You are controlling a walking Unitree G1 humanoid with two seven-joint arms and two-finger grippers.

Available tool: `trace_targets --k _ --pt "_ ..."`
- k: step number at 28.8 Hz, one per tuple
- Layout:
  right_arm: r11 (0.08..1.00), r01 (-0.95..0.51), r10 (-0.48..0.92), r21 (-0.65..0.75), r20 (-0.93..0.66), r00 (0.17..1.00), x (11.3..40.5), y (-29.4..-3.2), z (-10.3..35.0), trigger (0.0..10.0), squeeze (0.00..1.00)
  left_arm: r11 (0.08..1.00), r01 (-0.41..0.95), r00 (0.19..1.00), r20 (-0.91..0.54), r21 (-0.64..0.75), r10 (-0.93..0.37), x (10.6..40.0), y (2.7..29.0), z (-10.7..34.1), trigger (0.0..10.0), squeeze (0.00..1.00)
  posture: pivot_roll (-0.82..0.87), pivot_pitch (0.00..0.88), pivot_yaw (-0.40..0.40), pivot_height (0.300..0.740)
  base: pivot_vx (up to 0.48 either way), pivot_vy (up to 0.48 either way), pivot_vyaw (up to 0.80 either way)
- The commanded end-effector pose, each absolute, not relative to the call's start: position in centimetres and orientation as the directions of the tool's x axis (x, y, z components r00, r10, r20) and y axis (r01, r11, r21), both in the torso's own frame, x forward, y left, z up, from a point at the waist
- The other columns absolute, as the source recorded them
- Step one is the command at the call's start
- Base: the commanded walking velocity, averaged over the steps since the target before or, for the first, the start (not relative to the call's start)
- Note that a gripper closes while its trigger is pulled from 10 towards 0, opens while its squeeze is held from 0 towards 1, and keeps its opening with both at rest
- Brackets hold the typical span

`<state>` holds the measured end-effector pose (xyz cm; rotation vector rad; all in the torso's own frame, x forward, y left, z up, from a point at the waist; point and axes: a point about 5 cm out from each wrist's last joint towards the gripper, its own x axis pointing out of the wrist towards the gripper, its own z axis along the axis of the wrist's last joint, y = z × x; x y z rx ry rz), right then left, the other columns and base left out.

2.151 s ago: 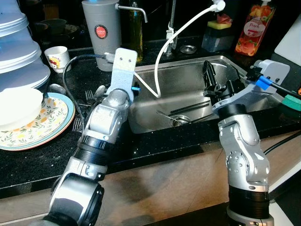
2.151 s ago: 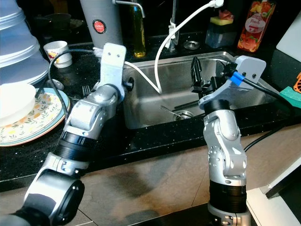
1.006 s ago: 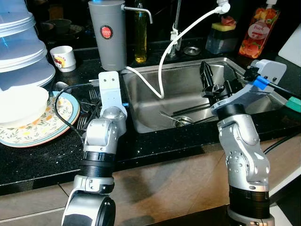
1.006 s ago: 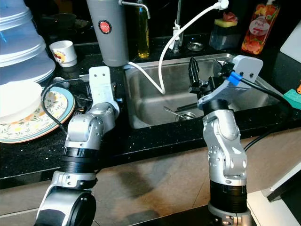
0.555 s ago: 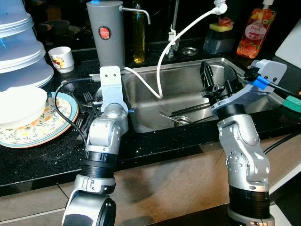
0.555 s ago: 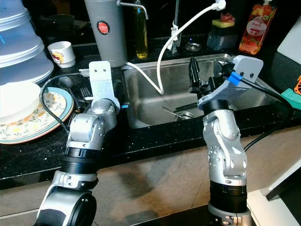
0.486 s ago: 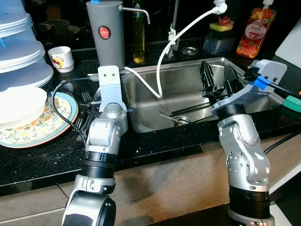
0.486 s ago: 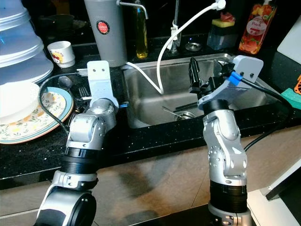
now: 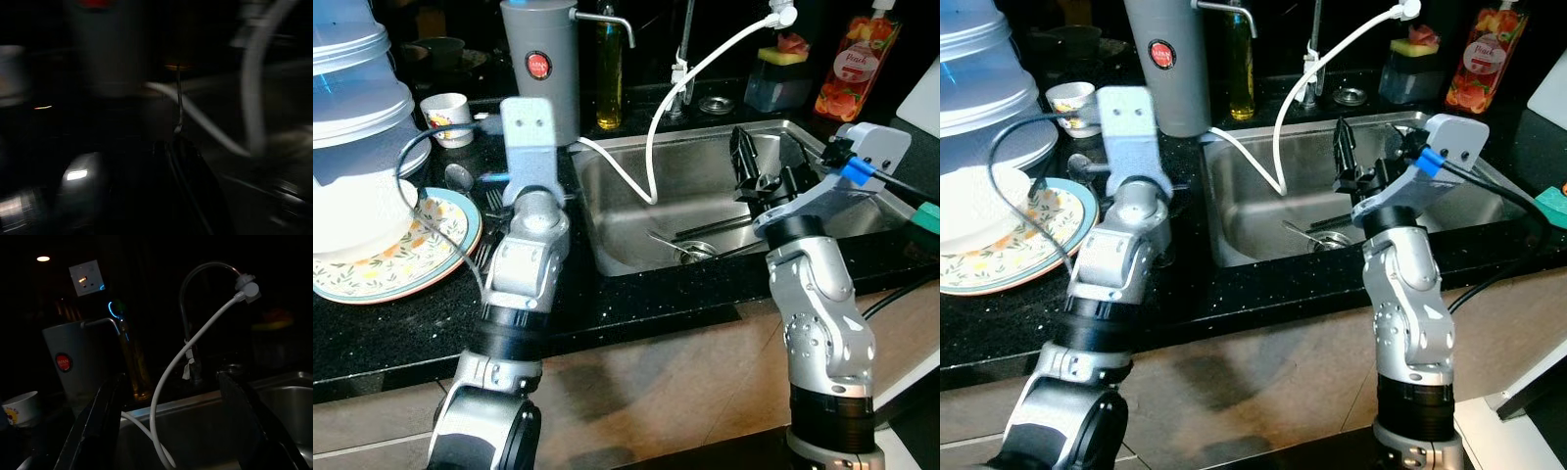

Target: Kitchen organization

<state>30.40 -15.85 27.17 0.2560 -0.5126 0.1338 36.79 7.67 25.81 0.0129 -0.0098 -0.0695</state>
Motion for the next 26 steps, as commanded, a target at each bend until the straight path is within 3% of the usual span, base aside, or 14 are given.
trace_targets --k 1,5,6,8,10,11,15,17,20,24,26 --pt "0.958 -0.192 0.063 0.214 0.495 0.866 30.5 -15.8 27.3 10.0 0.00 0.959 0.283 0.959 0.000 0.010 -0.283 36.7 5.7 25.4 10.0 0.00 -0.02 0.000 0.016 0.740 0.000 0.000 0.00" --pt "0.959 -0.188 0.059 0.213 0.499 0.865 30.5 -15.9 27.3 10.0 0.00 0.927 0.374 0.927 -0.029 0.040 -0.373 36.6 4.5 24.6 10.0 0.00 -0.02 0.000 0.016 0.740 0.000 0.000 0.00" --pt "0.959 -0.187 0.058 0.213 0.500 0.864 30.4 -15.9 27.4 10.0 0.00 0.929 0.365 0.931 -0.048 0.055 -0.363 36.7 4.5 24.2 10.0 1.00 -0.02 0.000 0.016 0.740 0.000 0.000 0.00" --pt "0.959 -0.185 0.056 0.213 0.501 0.864 30.4 -16.0 27.4 10.0 0.00 0.932 0.355 0.935 -0.043 0.079 -0.353 36.9 4.7 24.0 10.0 1.00 -0.03 0.000 0.022 0.740 0.000 0.000 0.00" --pt "0.959 -0.187 0.056 0.212 0.505 0.861 30.3 -16.0 27.5 10.0 0.00 0.899 0.421 0.898 0.084 0.117 -0.431 36.3 4.4 25.4 10.0 1.00 -0.03 0.000 0.022 0.740 0.000 0.000 0.00" --pt "0.959 -0.192 0.060 0.210 0.508 0.859 30.3 -16.0 27.6 10.0 0.00 0.885 0.449 0.875 0.141 0.125 -0.464 35.9 4.5 26.2 10.0 0.00 -0.03 0.000 0.022 0.740 0.000 0.000 0.00" --pt "0.955 -0.229 0.102 0.191 0.511 0.853 30.3 -15.5 27.7 10.0 0.00 0.864 0.483 0.848 0.169 0.143 -0.502 35.7 5.5 26.9 10.0 0.00 -0.03 0.000 0.022 0.740 0.000 0.000 0.00" --pt "0.948 -0.273 0.159 0.163 0.501 0.851 30.3 -14.7 27.6 10.0 0.00 0.864 0.475 0.864 0.100 0.165 -0.494 36.1 6.9 26.4 10.0 0.00 -0.02 0.000 0.022 0.740 0.000 0.000 0.00" --pt "0.951 -0.311 0.283 -0.008 0.433 0.856 30.7 -12.7 26.6 10.0 0.00 0.868 0.471 0.881 -0.042 0.161 -0.470 36.0 9.5 25.2 10.0 0.00 -0.02 0.000 0.023 0.740 0.000 0.000 0.00" --pt "0.931 -0.364 0.330 0.002 0.422 0.844 30.7 -12.0 26.5 10.0 0.00 0.872 0.467 0.884 -0.065 0.149 -0.463 35.8 10.5 25.2 10.0 0.00 -0.01 0.000 0.023 0.740 0.000 0.000 0.00" --pt "0.869 -0.495 0.451 -0.002 0.416 0.790 30.3 -10.1 26.7 10.0 0.00 0.898 0.418 0.908 -0.107 0.139 -0.406 35.7 13.4 25.6 10.0 0.00 0.02 0.000 0.012 0.740 0.000 0.000 0.00"
